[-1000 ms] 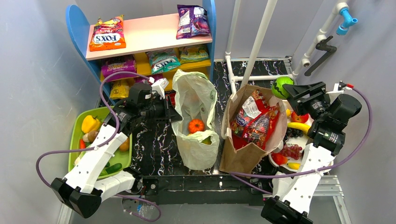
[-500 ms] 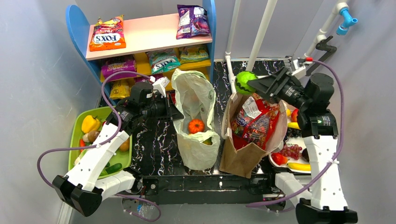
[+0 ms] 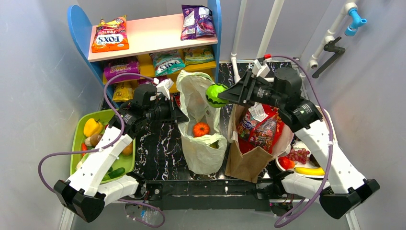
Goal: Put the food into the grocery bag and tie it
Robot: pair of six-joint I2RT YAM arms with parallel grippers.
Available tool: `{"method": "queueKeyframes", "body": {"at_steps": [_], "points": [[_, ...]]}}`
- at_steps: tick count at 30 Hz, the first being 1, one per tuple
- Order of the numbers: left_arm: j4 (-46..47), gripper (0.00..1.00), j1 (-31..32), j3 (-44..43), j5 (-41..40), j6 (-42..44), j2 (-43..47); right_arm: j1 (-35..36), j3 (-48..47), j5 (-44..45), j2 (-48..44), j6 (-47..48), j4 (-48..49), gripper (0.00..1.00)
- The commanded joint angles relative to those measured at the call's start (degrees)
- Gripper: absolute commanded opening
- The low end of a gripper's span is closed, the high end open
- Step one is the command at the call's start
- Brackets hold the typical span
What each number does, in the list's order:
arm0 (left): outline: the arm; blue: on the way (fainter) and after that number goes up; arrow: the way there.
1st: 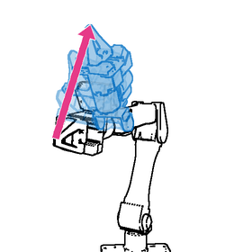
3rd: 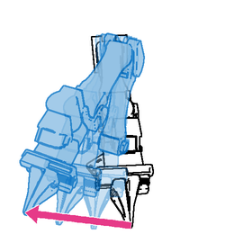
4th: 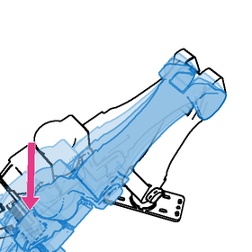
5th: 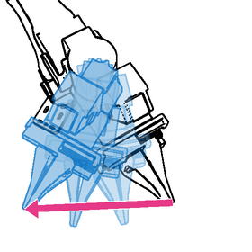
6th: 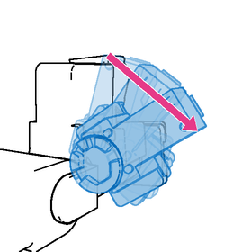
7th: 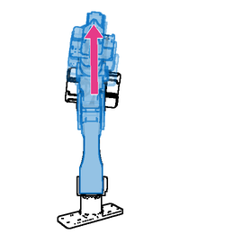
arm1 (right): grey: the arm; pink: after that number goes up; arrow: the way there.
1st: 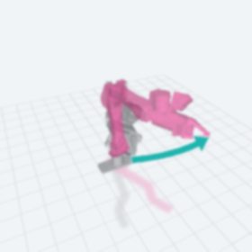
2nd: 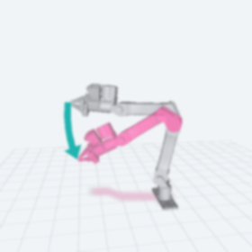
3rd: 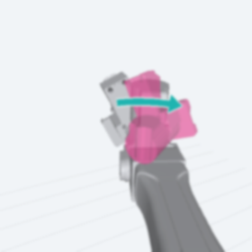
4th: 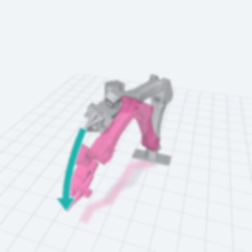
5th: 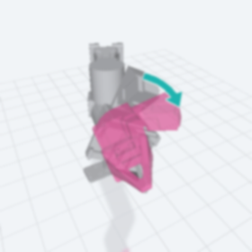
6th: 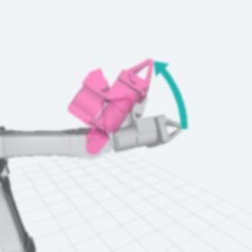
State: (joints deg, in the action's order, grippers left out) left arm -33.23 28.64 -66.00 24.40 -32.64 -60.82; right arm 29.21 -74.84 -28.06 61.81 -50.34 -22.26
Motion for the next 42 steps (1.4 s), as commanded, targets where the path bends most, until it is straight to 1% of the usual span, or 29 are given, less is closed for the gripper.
{"method": "queueKeyframes", "body": {"at_steps": [1,2,3,9,19,28,33,35,39,42], "points": [[-0.12,0.0,0.12,0.47,-0.32,0.0,1.27,3.79,-4.57,3.63,2.36,2.93,1.66,0.6],[-0.26,0.0,0.1,0.54,-0.46,0.03,1.43,4.44,-4.81,4.13,3.0,3.22,1.36,0.65],[-0.37,0.0,0.11,0.57,-0.61,0.1,1.58,5.09,-5.14,4.83,3.64,3.46,0.84,0.68],[-0.77,0.0,0.1,0.83,-0.99,0.32,1.99,7.95,-7.64,6.24,8.07,4.59,-1.61,0.76],[-1.04,0.0,0.1,0.7,-1.29,0.37,2.41,10.54,-10.0,7.73,11.86,7.61,-5.23,0.83],[-1.04,0.0,0.1,0.68,-1.37,0.32,2.43,12.17,-10.05,6.5,12.38,9.4,-4.84,0.86],[-1.07,0.0,0.1,0.81,-1.55,0.39,2.51,14.21,-12.11,13.59,9.93,12.83,-8.55,0.87],[-1.05,0.0,0.1,0.82,-1.55,0.42,2.49,14.58,-13.56,16.12,9.43,14.6,-12.09,0.87],[-1.21,0.0,0.11,0.78,-1.66,0.55,2.62,14.64,-17.72,27.36,9.23,17.42,-21.55,0.88],[-1.22,0.0,0.13,0.87,-1.74,0.56,2.62,14.63,-18.18,32.5,9.46,18.16,-24.71,0.89]]}}
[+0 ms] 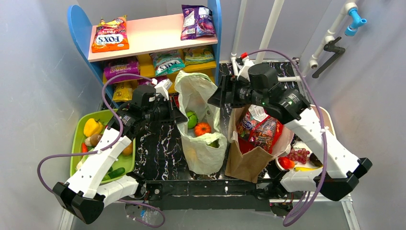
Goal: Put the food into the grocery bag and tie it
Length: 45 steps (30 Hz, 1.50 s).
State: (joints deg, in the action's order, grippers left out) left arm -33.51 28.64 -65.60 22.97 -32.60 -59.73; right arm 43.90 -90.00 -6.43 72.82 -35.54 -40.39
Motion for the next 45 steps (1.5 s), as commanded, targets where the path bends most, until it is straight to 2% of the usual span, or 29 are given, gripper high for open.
{"method": "queueKeyframes", "body": {"at_steps": [1,17,19,22,23,25,26,34,45], "points": [[-0.88,0.0,0.11,0.54,-0.3,0.49,1.53,-0.05,-2.82,11.45,-1.16,3.25,-7.06,0.89],[-0.71,0.0,0.1,1.78,-0.53,0.27,2.71,0.71,-3.68,10.02,11.61,2.34,-8.39,0.9],[-0.27,0.0,0.1,2.62,-0.41,-0.03,3.26,0.99,-4.22,10.84,12.75,2.58,-8.94,0.73],[-0.05,0.0,0.13,3.62,-0.4,-0.24,4.11,1.3,-4.56,11.35,13.89,2.99,-8.91,0.28],[-0.09,0.0,0.14,3.88,-0.43,-0.43,4.45,1.29,-4.88,11.33,14.3,3.24,-8.99,0.18],[-0.38,0.0,0.12,4.25,-0.16,-1.17,5.34,1.29,-6.13,11.16,15.39,4.04,-9.57,0.04],[-0.45,0.0,0.11,4.42,0.11,-1.6,5.89,1.29,-7.04,11.07,15.99,4.49,-9.86,0.01],[-1.61,0.0,0.1,6.23,-0.03,-6.08,11.63,1.34,-13.59,6.47,19.59,11.83,-6.4,0.01],[-4.2,0.0,0.1,5.9,1.99,-12.63,14.01,1.34,-24.13,-7.36,28.06,21.42,-0.4,0.01]]}}
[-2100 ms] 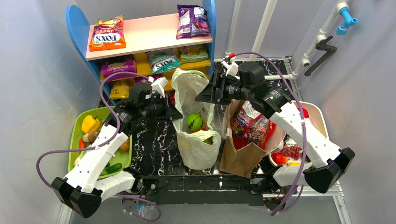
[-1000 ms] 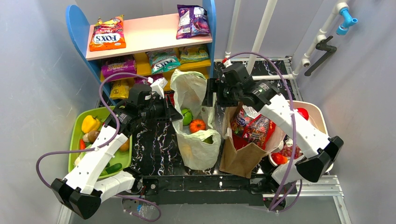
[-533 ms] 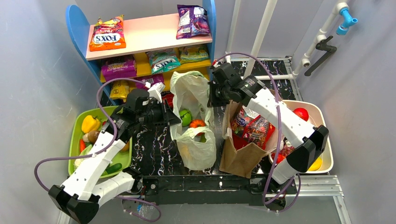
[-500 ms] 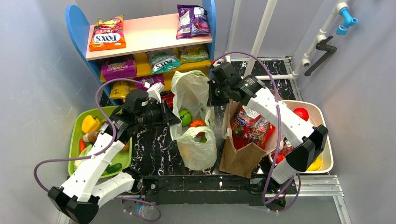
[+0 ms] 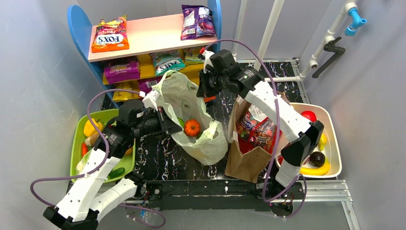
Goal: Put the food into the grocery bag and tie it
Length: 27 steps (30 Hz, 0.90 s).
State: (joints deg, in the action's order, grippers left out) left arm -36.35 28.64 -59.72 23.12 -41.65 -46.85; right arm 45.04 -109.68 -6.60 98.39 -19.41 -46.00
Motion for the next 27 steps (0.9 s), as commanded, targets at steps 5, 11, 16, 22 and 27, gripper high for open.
{"method": "queueKeyframes", "body": {"at_steps": [5,11,16,22,27], "points": [[-1.26,0.0,0.3,-0.43,2.4,-6.6,2.92,0.24,-9.41,-14.47,6.99,9.38,6.32,0.01],[-7.74,0.2,0.36,-4.9,-0.16,-0.58,4.0,0.16,-15.41,-15.96,11.04,13.0,2.8,0.01],[-25.66,0.57,0.36,-17.68,-14.1,11.64,0.78,0.14,-13.83,-19.17,10.31,14.99,3.02,0.01],[-30.58,0.69,0.36,-28.7,-24.84,20.46,-3.08,0.16,-13.17,-21.33,10.31,15.93,3.44,0.01],[-32.51,0.79,0.36,-36.46,-33.56,26.78,-6.91,0.14,-13.21,-21.14,10.28,16.0,2.93,0.01]]}}
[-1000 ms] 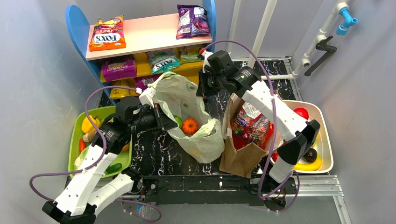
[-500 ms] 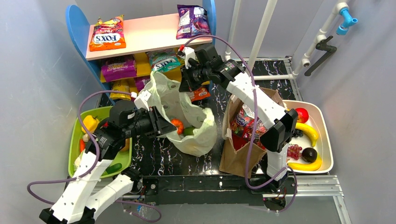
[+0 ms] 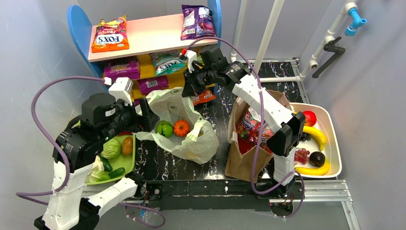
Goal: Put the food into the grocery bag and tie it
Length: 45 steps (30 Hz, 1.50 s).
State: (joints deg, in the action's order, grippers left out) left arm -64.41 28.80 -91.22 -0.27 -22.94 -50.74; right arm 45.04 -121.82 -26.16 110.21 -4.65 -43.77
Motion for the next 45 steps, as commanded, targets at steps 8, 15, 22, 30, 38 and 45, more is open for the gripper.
{"method": "queueKeyframes", "body": {"at_steps": [8,15,22,30,38,45], "points": [[-4.22,0.8,0.21,-6.65,-16.4,19.34,-5.62,0.16,-0.7,-1.29,-1.85,1.81,0.39,0.01],[0.71,0.79,0.21,-2.78,-9.41,25.62,-6.5,0.15,-1.23,-1.34,-1.46,1.45,0.43,0.01],[2.7,0.47,0.21,-0.56,-5.87,25.64,-9.44,0.05,-0.71,-1.82,-1.7,0.9,0.51,0.01],[3.09,0.0,0.21,-0.44,-7.89,24.6,-10.96,-0.7,-0.91,-6.16,-3.01,-4.78,1.28,0.01],[5.99,0.0,0.21,-2.77,-4.01,16.17,-15.25,-0.76,-4.11,19.14,-7.61,-18.2,-8.41,0.77],[9.04,0.0,0.17,-7.24,-3.87,8.98,-22.07,-0.74,11.28,30.92,-22.9,-34.06,-8.78,0.83]]}}
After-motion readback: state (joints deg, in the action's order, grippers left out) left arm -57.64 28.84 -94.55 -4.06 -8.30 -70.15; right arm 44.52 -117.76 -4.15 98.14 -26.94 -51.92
